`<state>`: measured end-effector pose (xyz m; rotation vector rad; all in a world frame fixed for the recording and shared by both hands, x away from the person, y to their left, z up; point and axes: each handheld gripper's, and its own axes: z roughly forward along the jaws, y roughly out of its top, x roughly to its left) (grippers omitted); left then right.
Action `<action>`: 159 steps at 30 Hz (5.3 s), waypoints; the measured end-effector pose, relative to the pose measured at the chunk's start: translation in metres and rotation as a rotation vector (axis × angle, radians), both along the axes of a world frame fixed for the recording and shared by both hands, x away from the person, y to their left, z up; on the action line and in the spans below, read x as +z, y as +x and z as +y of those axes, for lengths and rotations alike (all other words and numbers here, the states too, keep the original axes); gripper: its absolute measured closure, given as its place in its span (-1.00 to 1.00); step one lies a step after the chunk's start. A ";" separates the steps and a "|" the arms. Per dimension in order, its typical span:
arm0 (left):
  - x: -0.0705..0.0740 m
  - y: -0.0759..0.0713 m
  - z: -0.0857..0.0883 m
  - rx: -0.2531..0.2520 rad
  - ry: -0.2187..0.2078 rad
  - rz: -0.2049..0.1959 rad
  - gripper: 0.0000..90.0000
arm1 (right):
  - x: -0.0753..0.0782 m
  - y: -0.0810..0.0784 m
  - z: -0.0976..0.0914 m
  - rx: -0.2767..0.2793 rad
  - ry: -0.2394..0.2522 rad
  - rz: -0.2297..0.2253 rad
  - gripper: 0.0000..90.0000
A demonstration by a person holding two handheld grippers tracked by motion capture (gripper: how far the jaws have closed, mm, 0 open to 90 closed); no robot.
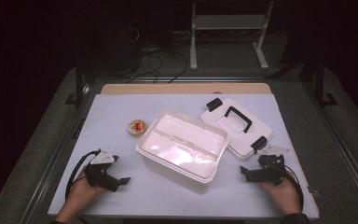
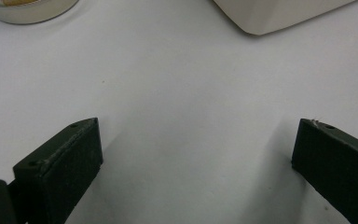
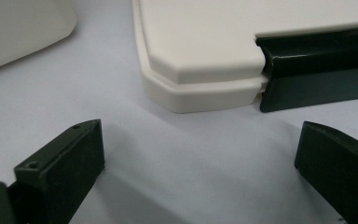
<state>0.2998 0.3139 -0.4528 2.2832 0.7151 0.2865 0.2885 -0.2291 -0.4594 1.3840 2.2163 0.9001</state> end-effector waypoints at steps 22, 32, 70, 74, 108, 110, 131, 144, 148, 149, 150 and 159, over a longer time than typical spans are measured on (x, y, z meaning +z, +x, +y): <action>0.048 0.008 -0.004 0.034 -0.130 -0.013 0.99 | 0.043 -0.027 0.017 0.190 0.090 -0.074 0.97; 0.063 0.036 -0.027 -0.013 -0.136 -0.015 1.00 | 0.053 -0.021 0.036 0.265 0.133 -0.079 1.00; 0.073 0.030 -0.046 -0.195 -0.223 0.018 1.00 | 0.063 0.011 0.060 0.327 0.126 -0.071 1.00; 0.074 0.023 -0.046 -0.207 -0.219 0.021 1.00 | 0.064 0.018 0.062 0.323 0.112 -0.076 1.00; 0.078 -0.003 -0.045 -0.216 -0.149 0.054 0.39 | 0.072 0.024 0.049 0.254 0.072 -0.099 0.10; 0.079 -0.002 -0.043 -0.201 -0.139 0.049 0.25 | 0.071 0.017 0.043 0.228 0.068 -0.105 -0.05; 0.103 0.003 -0.031 -0.107 -0.072 0.039 -0.44 | 0.007 -0.035 0.001 0.075 -0.046 0.000 -0.80; 0.144 0.014 -0.062 -0.180 -0.006 0.028 -0.48 | 0.001 -0.037 -0.005 0.071 0.011 -0.021 -0.81; 0.156 0.019 -0.077 -0.221 0.002 0.030 -0.48 | 0.001 -0.037 -0.005 0.072 0.012 -0.021 -0.81; 0.158 0.021 -0.082 -0.234 0.001 0.029 -0.48 | 0.001 -0.037 -0.005 0.071 0.012 -0.021 -0.81; 0.161 0.023 -0.086 -0.247 0.006 0.028 -0.47 | 0.001 -0.037 -0.005 0.071 0.012 -0.021 -0.81; 0.166 0.039 -0.126 -0.325 0.044 0.048 -0.26 | 0.001 -0.037 -0.005 0.071 0.013 -0.020 -0.81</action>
